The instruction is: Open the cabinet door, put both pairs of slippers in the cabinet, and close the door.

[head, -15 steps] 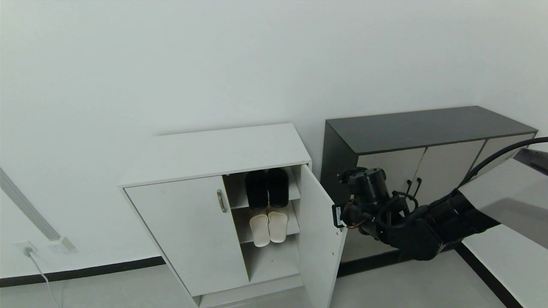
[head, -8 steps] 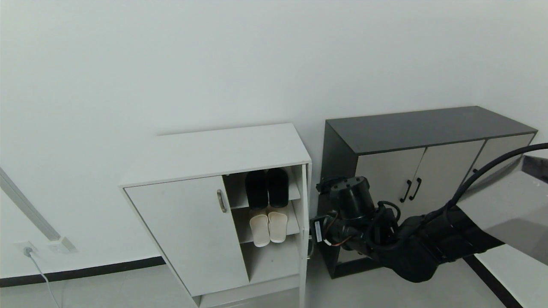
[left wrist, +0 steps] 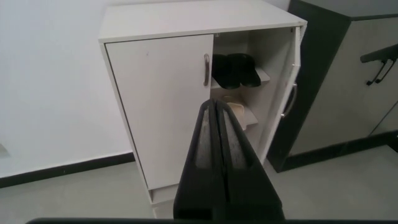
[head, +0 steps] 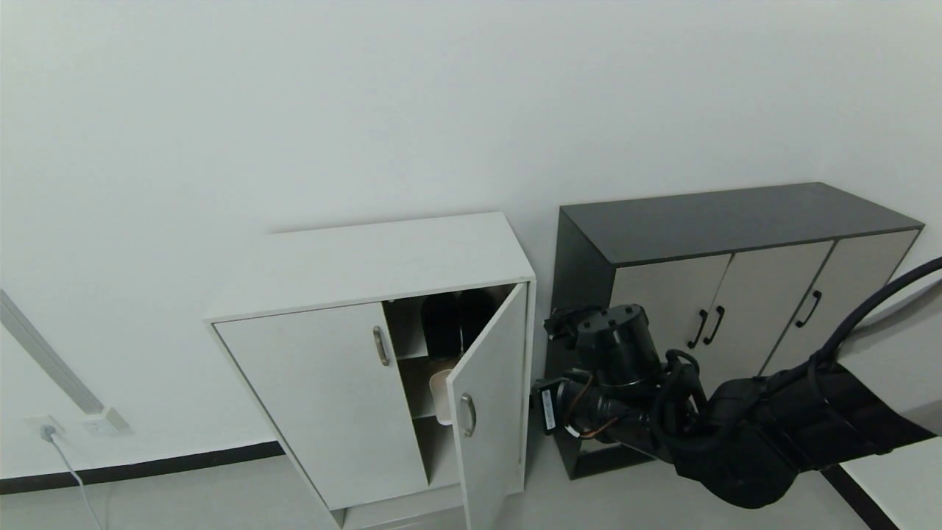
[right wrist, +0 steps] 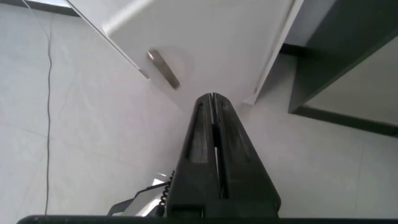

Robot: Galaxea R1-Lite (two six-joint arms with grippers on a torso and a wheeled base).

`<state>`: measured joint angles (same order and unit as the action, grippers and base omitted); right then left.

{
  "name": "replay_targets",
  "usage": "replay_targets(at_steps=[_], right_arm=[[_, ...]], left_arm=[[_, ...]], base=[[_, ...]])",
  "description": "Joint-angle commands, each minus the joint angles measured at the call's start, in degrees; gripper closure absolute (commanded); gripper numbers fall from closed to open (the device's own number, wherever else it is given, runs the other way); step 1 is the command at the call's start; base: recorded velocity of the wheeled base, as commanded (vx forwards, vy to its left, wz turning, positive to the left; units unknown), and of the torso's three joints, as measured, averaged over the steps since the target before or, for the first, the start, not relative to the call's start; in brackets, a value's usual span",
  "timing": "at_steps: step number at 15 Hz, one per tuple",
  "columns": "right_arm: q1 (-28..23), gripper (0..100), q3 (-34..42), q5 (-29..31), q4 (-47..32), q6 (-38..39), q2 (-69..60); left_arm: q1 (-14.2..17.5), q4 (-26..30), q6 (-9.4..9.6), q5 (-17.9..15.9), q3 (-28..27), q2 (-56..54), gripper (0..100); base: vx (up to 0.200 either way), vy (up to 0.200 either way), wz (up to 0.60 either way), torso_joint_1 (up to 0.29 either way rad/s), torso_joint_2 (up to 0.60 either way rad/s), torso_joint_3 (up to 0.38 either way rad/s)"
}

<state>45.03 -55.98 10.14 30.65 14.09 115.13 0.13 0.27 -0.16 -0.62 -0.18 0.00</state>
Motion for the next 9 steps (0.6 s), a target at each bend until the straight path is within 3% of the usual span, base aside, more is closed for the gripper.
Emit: replay_targets(at_steps=[1, 4, 9], right_arm=[[0.3, 100, 0.9, -0.1, 0.1, 0.0, -0.5], [0.3, 100, 3.1, -1.4, 3.7, -1.4, -0.6], [-0.4, 100, 3.9, -1.2, 6.1, -2.1, -0.6]], left_arm=[[0.0, 0.0, -0.02, 0.0, 0.0, 0.0, 100], [0.0, 0.0, -0.11, 0.0, 0.0, 0.0, 100], [0.0, 0.0, -0.11, 0.1, 0.0, 0.0, 100]], base=[[0.0, 0.0, 0.6, -0.002, 0.0, 0.002], [0.0, 0.0, 0.6, 0.007, 0.0, 0.001], [0.0, 0.0, 0.0, 0.0, 0.0, 0.0]])
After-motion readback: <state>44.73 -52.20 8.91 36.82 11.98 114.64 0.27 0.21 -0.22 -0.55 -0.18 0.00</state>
